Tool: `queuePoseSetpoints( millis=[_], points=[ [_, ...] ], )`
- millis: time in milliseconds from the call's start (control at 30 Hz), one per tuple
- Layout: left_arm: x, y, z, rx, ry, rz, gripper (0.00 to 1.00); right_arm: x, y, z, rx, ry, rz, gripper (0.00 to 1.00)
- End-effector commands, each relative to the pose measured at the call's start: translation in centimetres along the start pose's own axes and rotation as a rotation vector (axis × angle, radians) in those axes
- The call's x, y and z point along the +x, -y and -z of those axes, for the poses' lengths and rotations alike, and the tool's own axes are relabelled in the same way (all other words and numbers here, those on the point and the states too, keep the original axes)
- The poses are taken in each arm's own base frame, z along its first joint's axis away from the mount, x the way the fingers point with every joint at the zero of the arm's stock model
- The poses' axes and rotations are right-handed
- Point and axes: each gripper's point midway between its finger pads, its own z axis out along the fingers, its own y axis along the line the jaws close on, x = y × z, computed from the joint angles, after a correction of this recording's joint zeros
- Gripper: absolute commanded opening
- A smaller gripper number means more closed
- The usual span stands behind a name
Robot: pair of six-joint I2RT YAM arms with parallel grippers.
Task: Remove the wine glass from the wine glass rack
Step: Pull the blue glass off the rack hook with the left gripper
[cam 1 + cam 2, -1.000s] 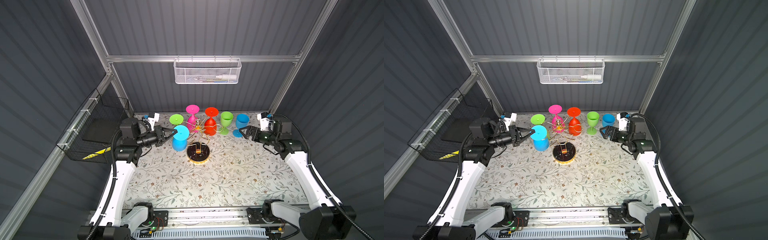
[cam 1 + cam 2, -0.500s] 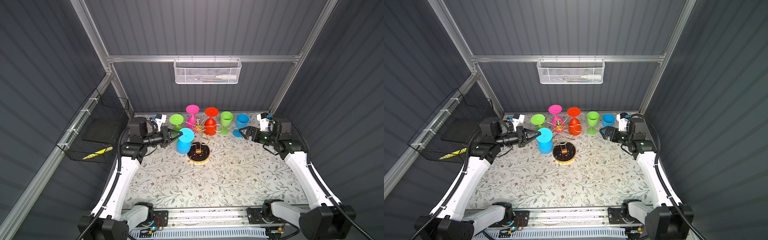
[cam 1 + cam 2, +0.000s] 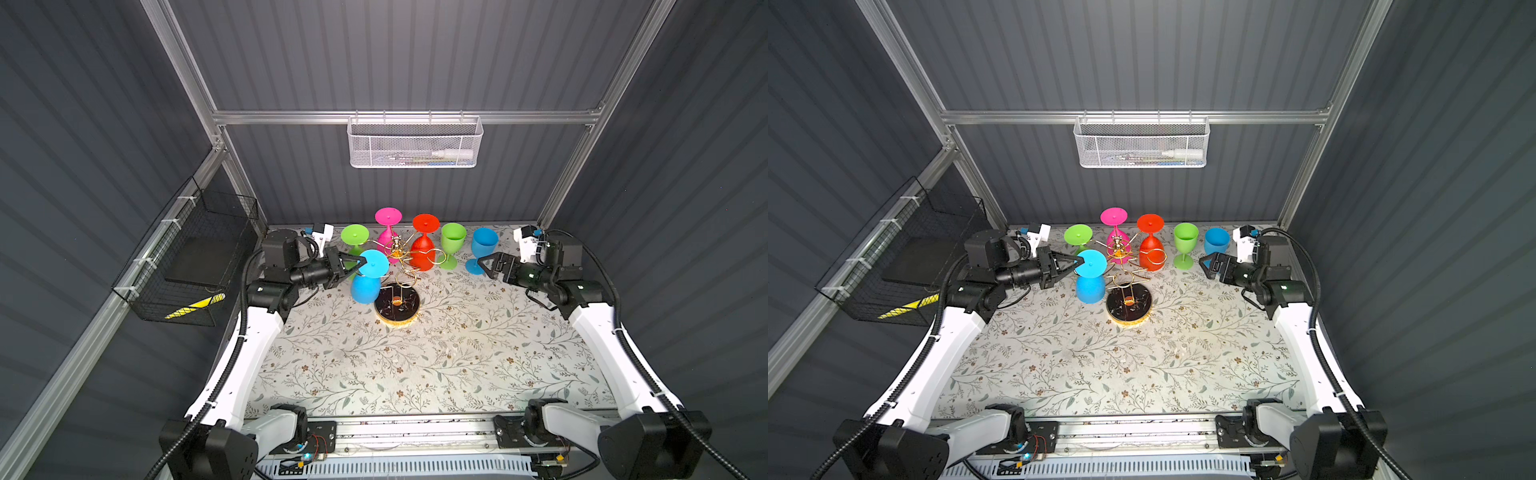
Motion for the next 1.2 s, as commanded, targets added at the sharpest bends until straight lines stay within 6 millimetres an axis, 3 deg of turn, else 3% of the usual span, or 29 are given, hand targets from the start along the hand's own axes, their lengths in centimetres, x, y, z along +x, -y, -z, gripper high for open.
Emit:
queuePoseSetpoints(
  millis=[0,1167],
  points=[
    [-1.7,2.4,0.3,0.046,0.055,-0.078,0.0,-0.2,-0.6,0.4,-0.019,0.016,0.012,0.99],
    [-4.6,1.6,-0.5,0.009,0.144,-0.04,0.0,0.1,-1.0,1.1,-0.022,-0.006,0.026,0.99]
  ],
)
